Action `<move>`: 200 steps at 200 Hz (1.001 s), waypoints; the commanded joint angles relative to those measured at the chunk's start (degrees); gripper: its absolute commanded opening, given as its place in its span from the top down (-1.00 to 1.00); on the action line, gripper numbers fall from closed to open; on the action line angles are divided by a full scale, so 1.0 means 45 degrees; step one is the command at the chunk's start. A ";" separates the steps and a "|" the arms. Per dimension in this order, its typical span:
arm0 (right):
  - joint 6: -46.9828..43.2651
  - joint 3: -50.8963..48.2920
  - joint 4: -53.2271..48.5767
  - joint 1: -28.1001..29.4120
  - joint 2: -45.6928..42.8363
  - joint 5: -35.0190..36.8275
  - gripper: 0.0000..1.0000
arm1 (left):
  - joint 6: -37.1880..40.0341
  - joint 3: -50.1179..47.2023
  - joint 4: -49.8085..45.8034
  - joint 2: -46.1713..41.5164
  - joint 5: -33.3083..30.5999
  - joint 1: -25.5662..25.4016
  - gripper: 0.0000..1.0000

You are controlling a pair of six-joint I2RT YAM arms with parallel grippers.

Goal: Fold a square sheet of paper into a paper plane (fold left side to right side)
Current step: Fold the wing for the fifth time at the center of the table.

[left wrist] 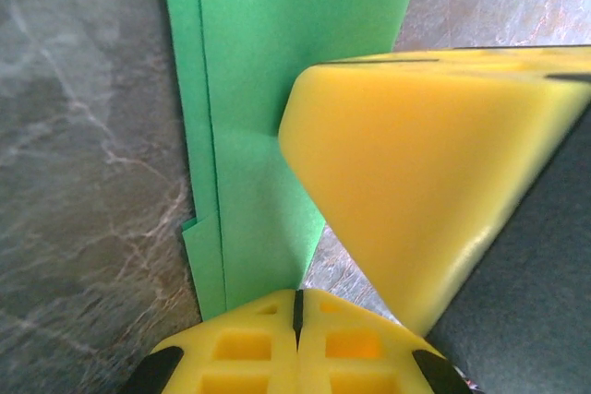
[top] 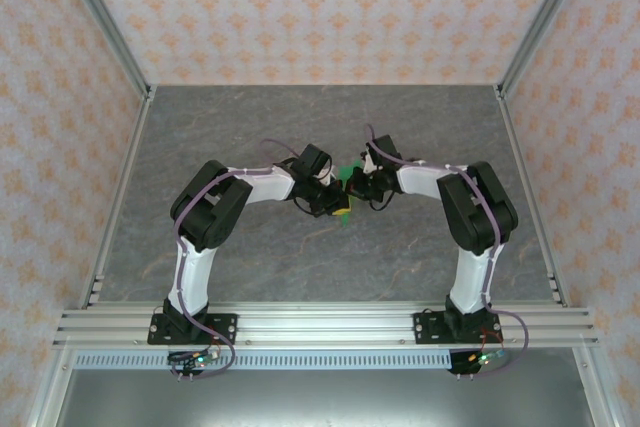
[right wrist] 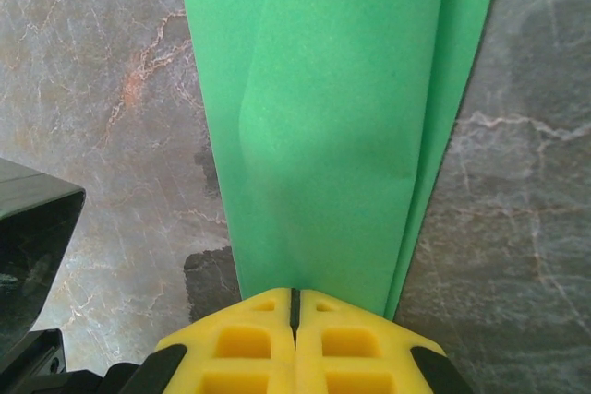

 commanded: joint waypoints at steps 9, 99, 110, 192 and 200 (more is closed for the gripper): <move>-0.0573 0.0540 0.0299 -0.0684 0.0614 0.1498 0.99 | 0.0082 -0.0352 -0.1890 0.0926 -0.0982 -0.0266 1.00; -0.0964 0.1767 -0.0249 -0.1232 0.1327 0.1539 0.98 | 0.0106 -0.0382 -0.1910 0.0956 -0.0960 -0.0271 1.00; -0.1020 0.1920 -0.0334 -0.1310 0.1433 0.1559 0.98 | 0.0107 -0.0382 -0.1910 0.0944 -0.0960 -0.0266 1.00; -0.1411 0.3080 -0.1009 -0.1771 0.2146 0.1776 0.98 | 0.0103 -0.0433 -0.1892 0.0973 -0.0941 -0.0267 1.00; -0.1449 0.3180 -0.1083 -0.1821 0.2222 0.1793 0.98 | 0.0112 -0.0436 -0.1890 0.0963 -0.0940 -0.0284 1.00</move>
